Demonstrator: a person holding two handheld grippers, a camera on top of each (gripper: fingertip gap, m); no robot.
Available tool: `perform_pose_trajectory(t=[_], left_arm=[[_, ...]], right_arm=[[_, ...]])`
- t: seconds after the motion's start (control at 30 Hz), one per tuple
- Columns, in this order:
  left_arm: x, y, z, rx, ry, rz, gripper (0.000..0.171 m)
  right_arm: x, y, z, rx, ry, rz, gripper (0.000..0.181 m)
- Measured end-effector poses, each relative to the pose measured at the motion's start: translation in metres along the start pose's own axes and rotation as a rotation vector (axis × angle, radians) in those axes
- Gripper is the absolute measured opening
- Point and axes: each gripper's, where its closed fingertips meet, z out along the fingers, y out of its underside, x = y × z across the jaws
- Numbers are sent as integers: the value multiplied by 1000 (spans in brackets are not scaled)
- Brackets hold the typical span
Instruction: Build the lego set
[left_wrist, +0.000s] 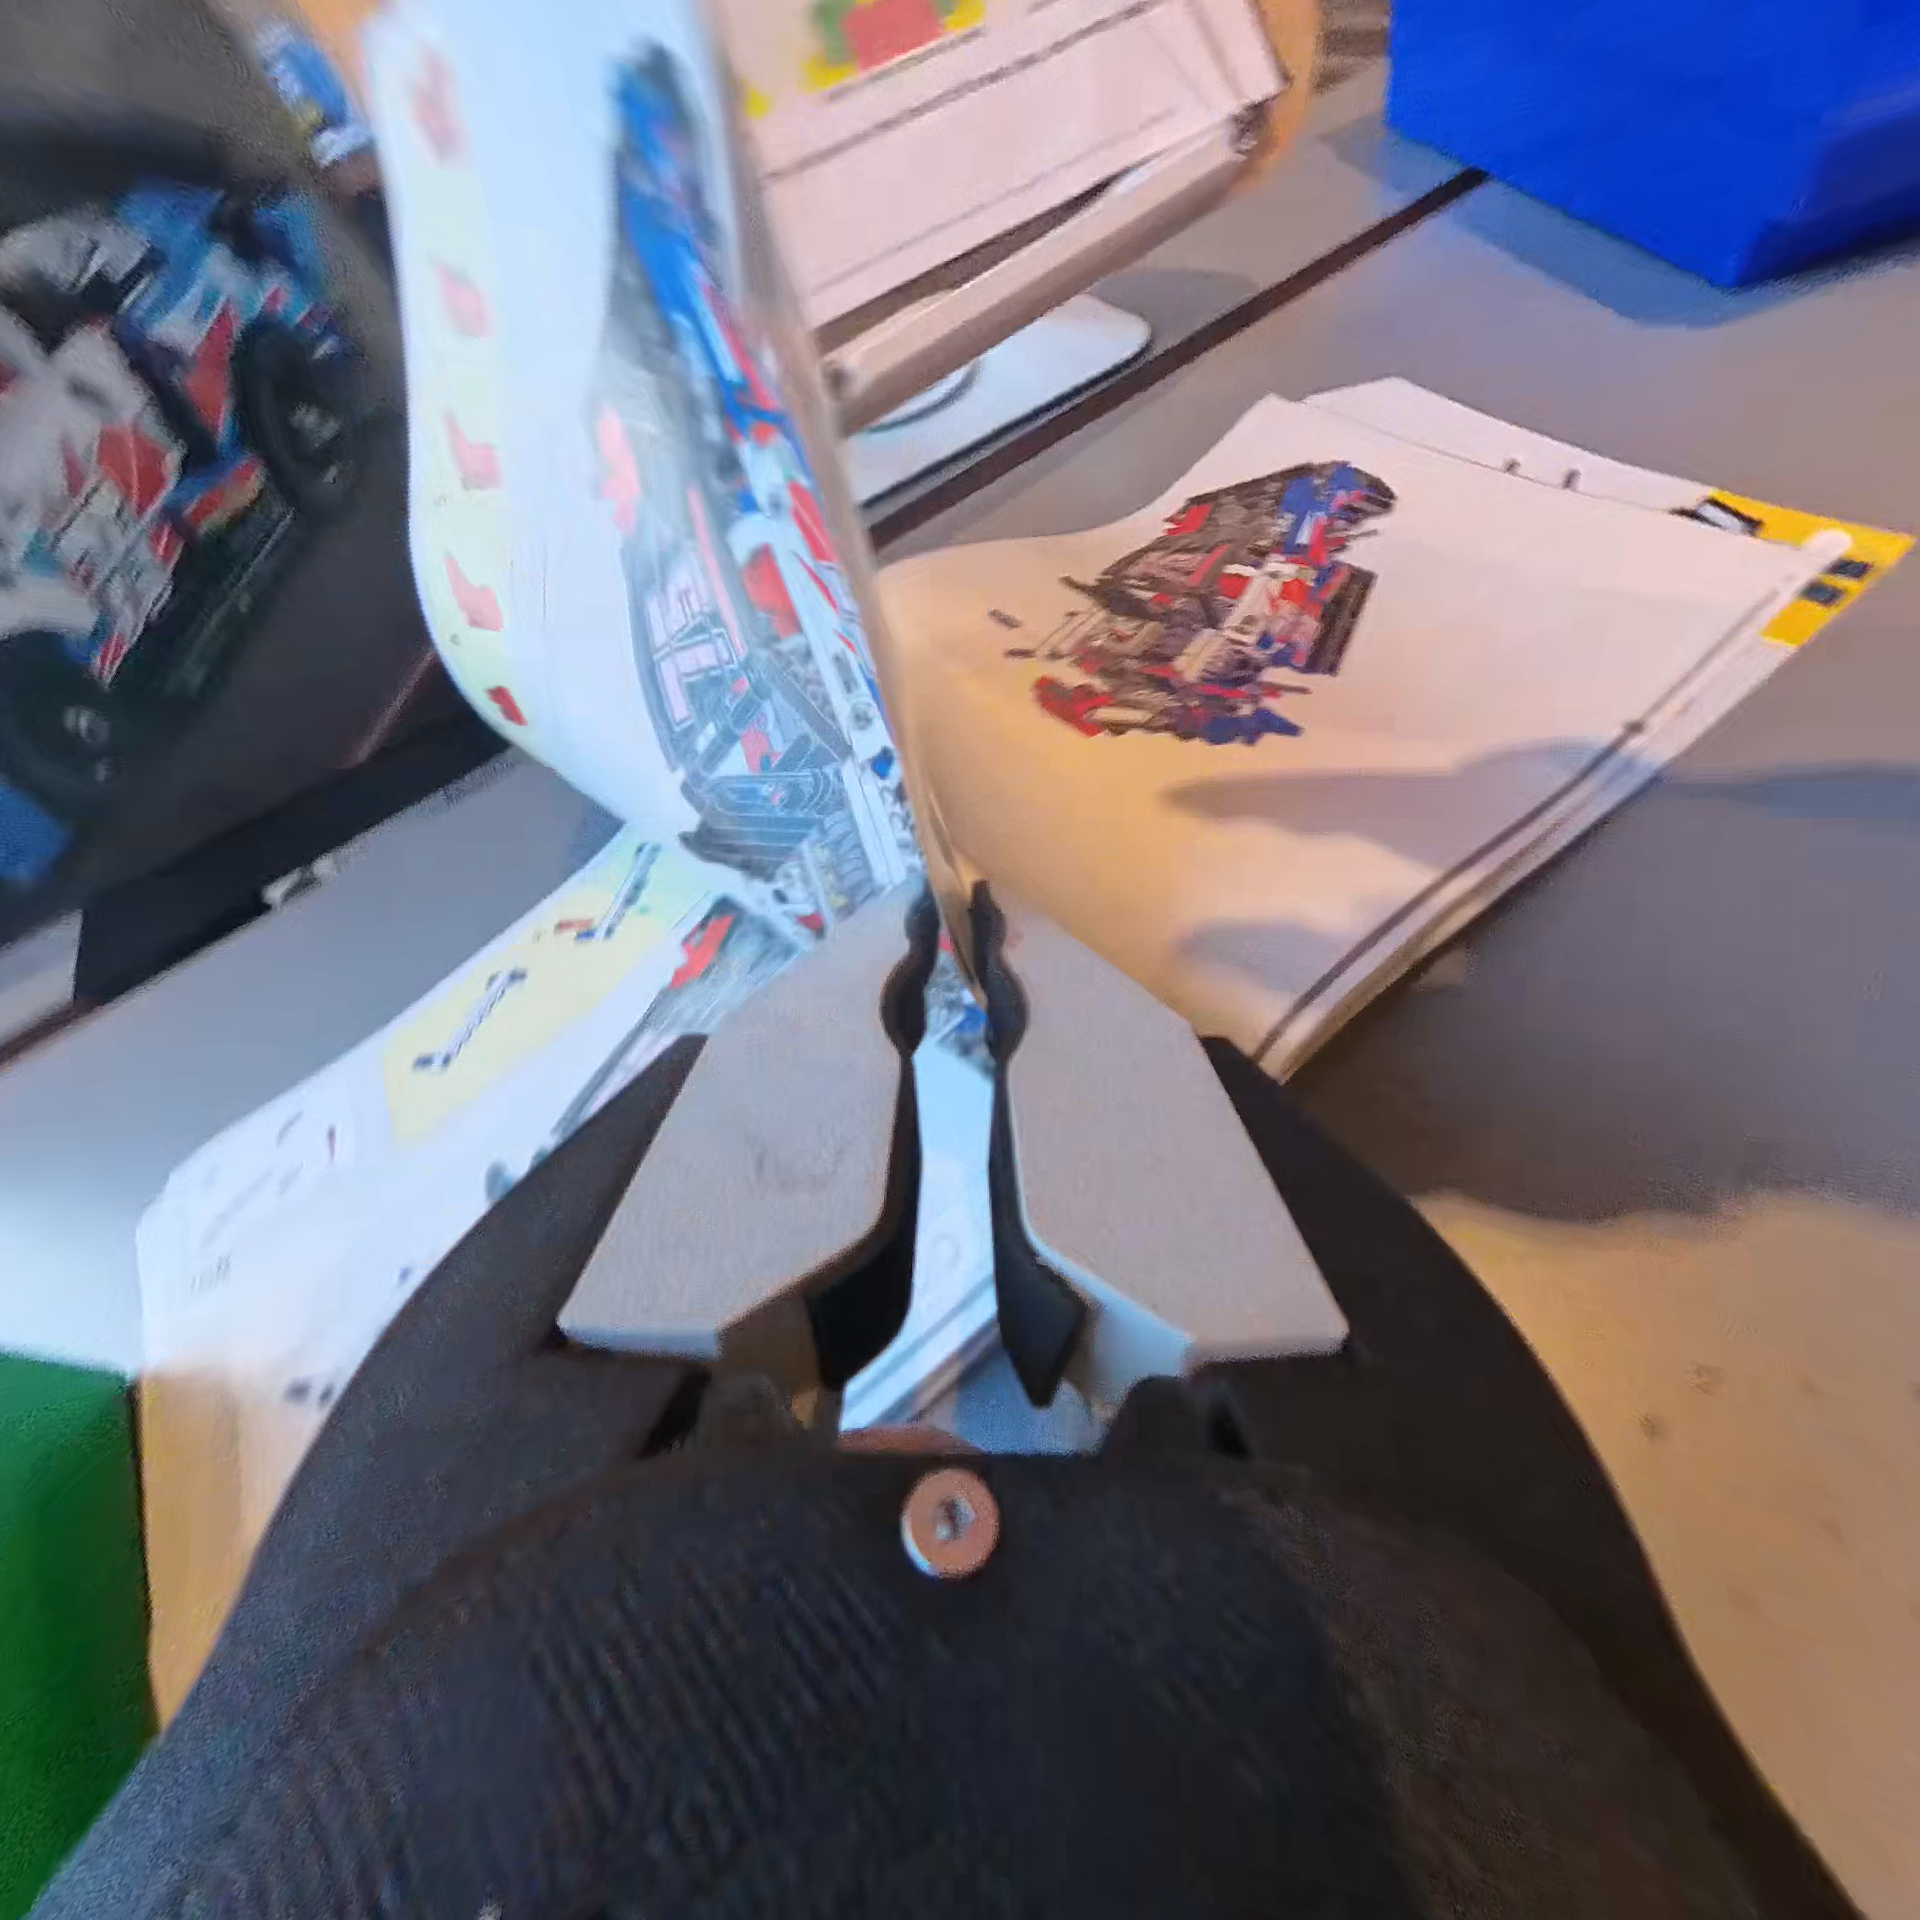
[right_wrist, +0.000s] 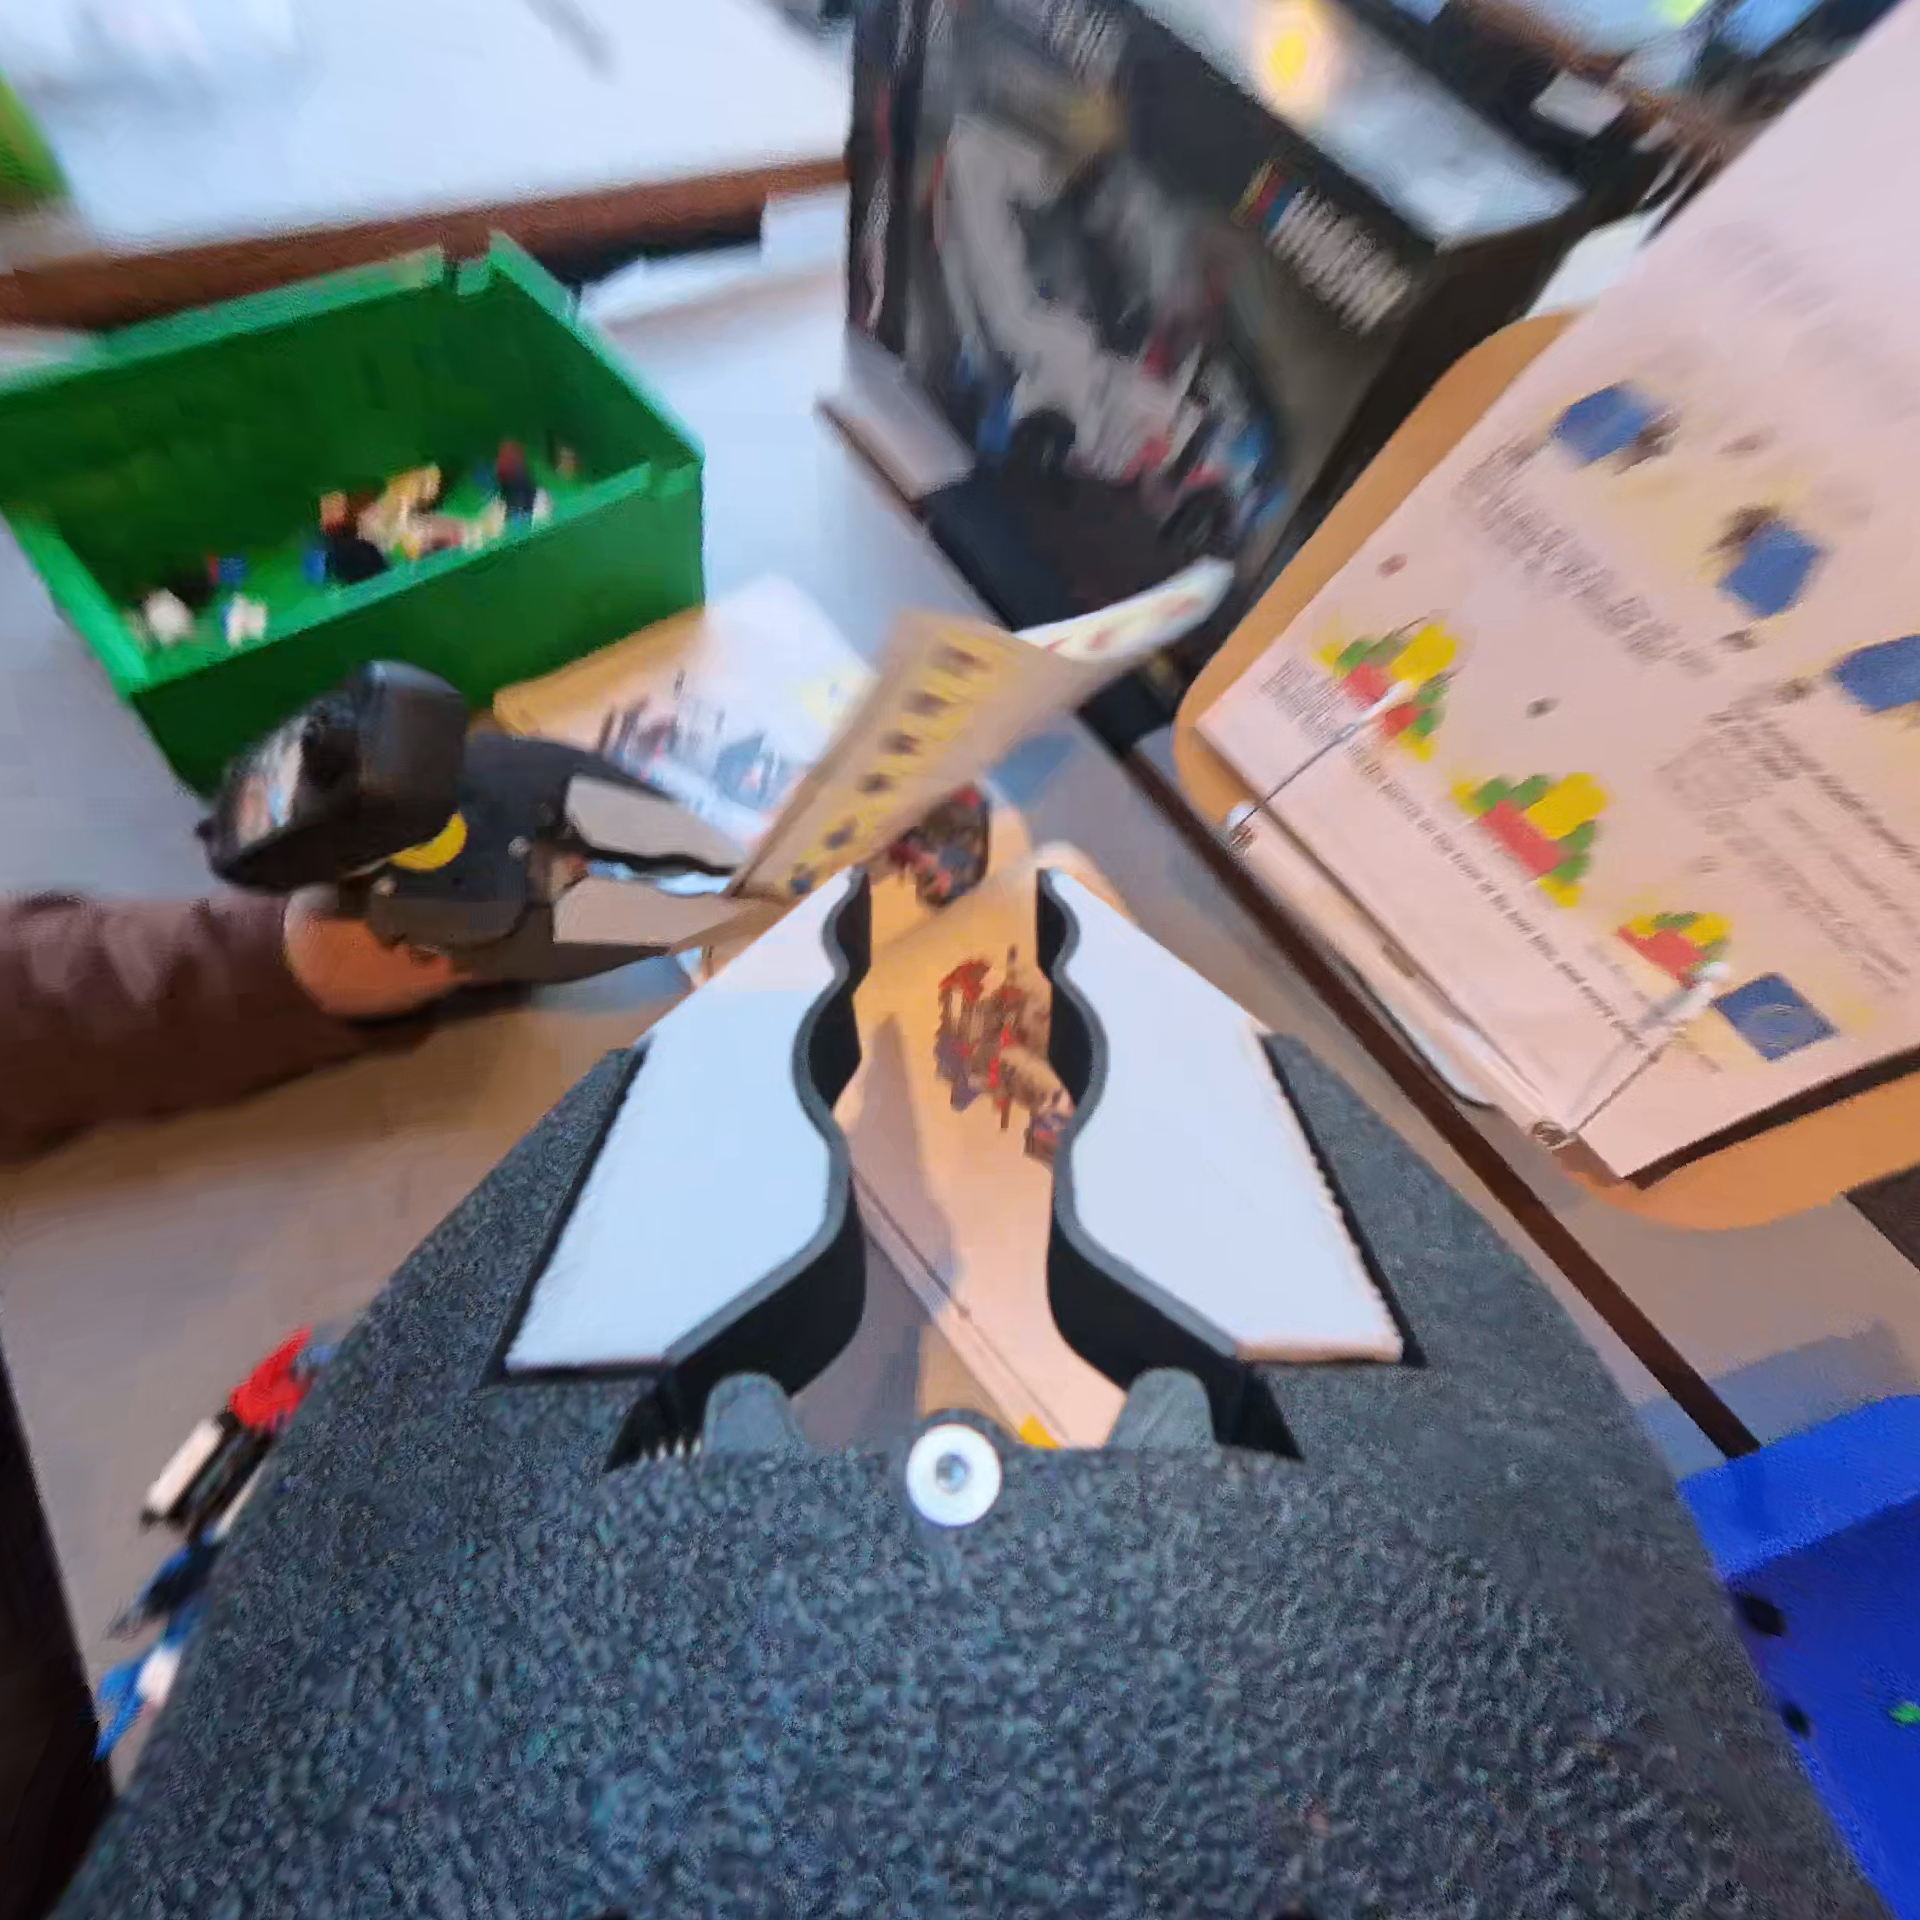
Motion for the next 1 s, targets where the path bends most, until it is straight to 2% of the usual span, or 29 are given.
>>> perform_pose_trajectory(t=[0.03, 0.1, 0.13, 0.2, 0.3, 0.47, 0.63, 0.7, 0.8, 0.87, 1.0], left_arm=[[-10, 3, -7, 0, -21, -47, 6], [-33, 7, -24, 9, -79, -131, 14], [-43, 9, -35, 14, -104, -164, 15], [-60, 13, -58, 17, -160, -198, 30], [-73, 12, -100, 53, -230, -210, 32], [-56, 19, -155, 63, -185, -221, 40], [-14, 41, -188, 31, -74, -230, 41], [4, 54, -197, 9, -33, -223, 42], [31, 74, -211, -12, 28, -219, 42], [48, 87, -220, -23, 65, -217, 42], [63, 111, -236, 16, 47, -194, 38]], right_arm=[[6, -2, -5, 49, 24, 29, 26], [12, 16, 5, 23, 21, 84, 24], [9, 33, 18, -33, -10, 114, 27], [-3, 67, 50, -165, -76, 153, 36], [-34, 105, 90, -302, -154, 127, 34], [-62, 133, 148, -428, -168, 40, 31], [-82, 147, 202, -575, -181, -22, 28], [-84, 144, 207, -606, -159, -54, 26], [-94, 127, 194, -569, -178, -75, 21], [-97, 124, 176, -569, -174, -132, 25], [-121, 140, 129, -587, -288, -177, 26]])
